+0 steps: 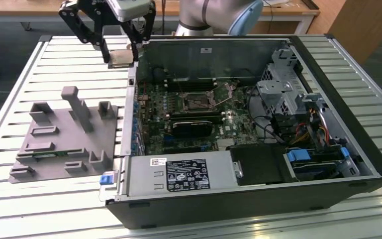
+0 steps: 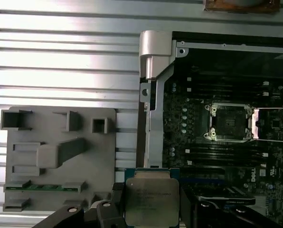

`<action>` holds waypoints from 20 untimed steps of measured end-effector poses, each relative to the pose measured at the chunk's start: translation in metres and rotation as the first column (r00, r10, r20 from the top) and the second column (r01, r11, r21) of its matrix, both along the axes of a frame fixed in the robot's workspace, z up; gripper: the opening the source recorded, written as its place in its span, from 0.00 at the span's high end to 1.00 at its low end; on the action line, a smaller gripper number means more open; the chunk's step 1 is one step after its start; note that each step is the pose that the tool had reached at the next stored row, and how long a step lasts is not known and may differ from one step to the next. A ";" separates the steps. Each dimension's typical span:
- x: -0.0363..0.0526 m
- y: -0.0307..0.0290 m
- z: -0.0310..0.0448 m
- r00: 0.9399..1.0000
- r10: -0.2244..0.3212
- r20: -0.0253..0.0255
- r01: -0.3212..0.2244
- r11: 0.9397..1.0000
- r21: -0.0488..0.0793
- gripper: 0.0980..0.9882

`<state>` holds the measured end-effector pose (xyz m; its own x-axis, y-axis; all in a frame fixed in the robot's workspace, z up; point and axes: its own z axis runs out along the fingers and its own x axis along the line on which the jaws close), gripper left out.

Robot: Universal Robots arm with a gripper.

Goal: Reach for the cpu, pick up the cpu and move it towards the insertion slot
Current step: 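Pick up the cpu and move it towards the insertion slot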

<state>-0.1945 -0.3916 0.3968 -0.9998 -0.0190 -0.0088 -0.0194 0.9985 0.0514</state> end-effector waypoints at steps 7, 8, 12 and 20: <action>0.0150 0.0072 -0.0005 1.000 0.000 0.000 0.000 1.000 0.001 0.50; 0.0170 0.0082 -0.0006 1.000 0.000 0.000 0.000 1.000 0.001 0.50; 0.0255 0.0124 -0.0010 1.000 0.000 0.000 0.000 1.000 0.002 0.50; 0.0432 0.0208 -0.0019 1.000 0.000 0.000 0.000 1.000 0.002 0.50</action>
<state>-0.1513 -0.3708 0.3949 -0.9998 -0.0191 -0.0089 -0.0195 0.9984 0.0538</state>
